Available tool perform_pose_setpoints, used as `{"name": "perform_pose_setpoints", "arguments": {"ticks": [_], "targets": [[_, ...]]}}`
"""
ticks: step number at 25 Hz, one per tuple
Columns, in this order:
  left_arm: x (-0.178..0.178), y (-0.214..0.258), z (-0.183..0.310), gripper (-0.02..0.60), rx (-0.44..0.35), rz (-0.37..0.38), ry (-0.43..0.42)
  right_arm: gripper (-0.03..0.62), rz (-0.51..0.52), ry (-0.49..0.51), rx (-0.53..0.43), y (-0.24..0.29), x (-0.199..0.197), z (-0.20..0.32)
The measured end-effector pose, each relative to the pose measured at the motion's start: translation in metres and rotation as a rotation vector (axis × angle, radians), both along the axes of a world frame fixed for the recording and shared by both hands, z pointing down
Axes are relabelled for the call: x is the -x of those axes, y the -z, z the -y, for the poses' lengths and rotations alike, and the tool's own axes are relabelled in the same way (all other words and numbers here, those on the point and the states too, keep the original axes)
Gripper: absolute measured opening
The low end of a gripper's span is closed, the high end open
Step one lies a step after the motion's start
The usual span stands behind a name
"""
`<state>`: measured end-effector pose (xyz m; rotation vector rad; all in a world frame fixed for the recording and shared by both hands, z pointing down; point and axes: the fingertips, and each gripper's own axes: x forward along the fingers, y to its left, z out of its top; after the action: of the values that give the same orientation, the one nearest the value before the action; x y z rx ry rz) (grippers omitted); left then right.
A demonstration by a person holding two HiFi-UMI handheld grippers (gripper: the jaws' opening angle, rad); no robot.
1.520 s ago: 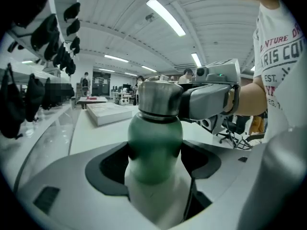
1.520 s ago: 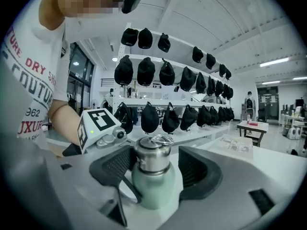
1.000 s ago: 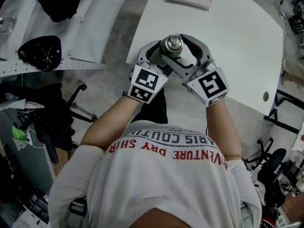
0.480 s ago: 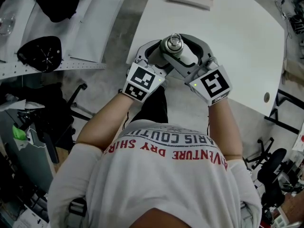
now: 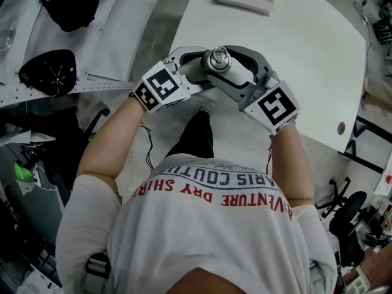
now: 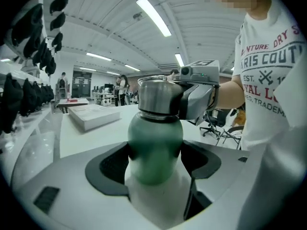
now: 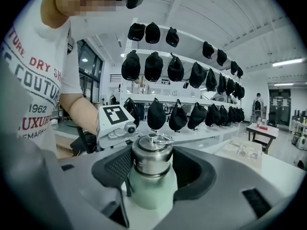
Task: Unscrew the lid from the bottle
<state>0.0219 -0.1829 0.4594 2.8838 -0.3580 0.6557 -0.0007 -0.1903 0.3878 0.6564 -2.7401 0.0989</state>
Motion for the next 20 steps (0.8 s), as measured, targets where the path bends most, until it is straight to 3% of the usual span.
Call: {"name": "perform_pose_setpoints", "arguments": {"ticks": [6, 10, 14, 20], "targets": [[0.0003, 0.0003, -0.0038, 0.355, 0.0, 0.014, -0.21, 0.259, -0.029, 0.085, 0.0, 0.0003, 0.0005, -0.0034], [0.0016, 0.0006, -0.0039, 0.356, 0.011, 0.03, -0.279, 0.26, -0.043, 0.11, 0.003, -0.0002, 0.0015, -0.0034], [0.0007, 0.0007, -0.004, 0.355, 0.012, 0.029, -0.258, 0.262, -0.035, 0.107, 0.005, -0.0006, 0.0006, -0.0039], [0.002, 0.0018, -0.0037, 0.355, 0.007, 0.01, -0.147, 0.291, -0.026, 0.069, -0.01, 0.0042, 0.0013, -0.0066]]}}
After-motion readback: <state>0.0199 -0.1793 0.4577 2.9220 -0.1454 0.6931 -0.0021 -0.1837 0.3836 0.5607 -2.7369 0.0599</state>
